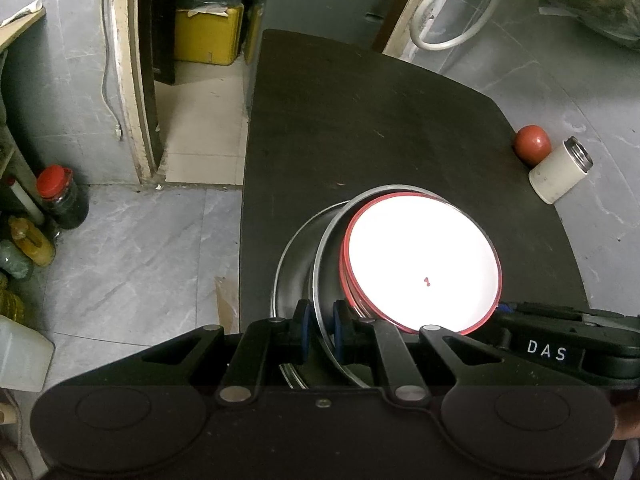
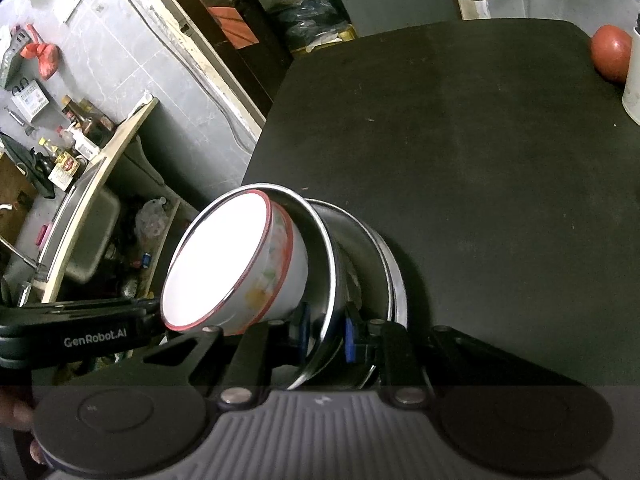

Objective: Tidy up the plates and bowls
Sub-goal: 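Lift the steel bowl with both grippers and carry it over the steel plate stack, then lower the steel bowl onto the steel plate stack with both grippers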

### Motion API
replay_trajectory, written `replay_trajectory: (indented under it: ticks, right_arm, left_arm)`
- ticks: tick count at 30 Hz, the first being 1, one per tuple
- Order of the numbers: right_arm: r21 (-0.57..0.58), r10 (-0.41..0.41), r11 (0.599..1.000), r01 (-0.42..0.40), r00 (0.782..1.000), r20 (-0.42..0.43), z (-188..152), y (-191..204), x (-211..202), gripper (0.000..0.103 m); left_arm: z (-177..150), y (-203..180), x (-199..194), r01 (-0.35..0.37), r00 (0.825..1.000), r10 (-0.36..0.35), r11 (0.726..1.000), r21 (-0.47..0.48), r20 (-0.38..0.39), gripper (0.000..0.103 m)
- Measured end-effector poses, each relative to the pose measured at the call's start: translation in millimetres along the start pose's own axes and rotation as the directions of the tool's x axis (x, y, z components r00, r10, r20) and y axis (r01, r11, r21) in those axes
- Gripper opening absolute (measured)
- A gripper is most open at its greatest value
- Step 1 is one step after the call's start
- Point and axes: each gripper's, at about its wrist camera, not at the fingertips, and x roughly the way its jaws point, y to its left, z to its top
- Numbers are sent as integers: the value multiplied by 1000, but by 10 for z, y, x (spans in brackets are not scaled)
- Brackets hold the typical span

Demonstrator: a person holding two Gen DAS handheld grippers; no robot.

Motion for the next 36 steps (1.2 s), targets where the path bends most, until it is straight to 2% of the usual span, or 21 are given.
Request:
replay_trajectory:
  ticks: [36]
  right_arm:
    - [-50,-49,998,48,999,-22,25,101,35,21]
  left_arm:
    - [-8,-25,3,-7,1000,7,1000,-10,-27,13]
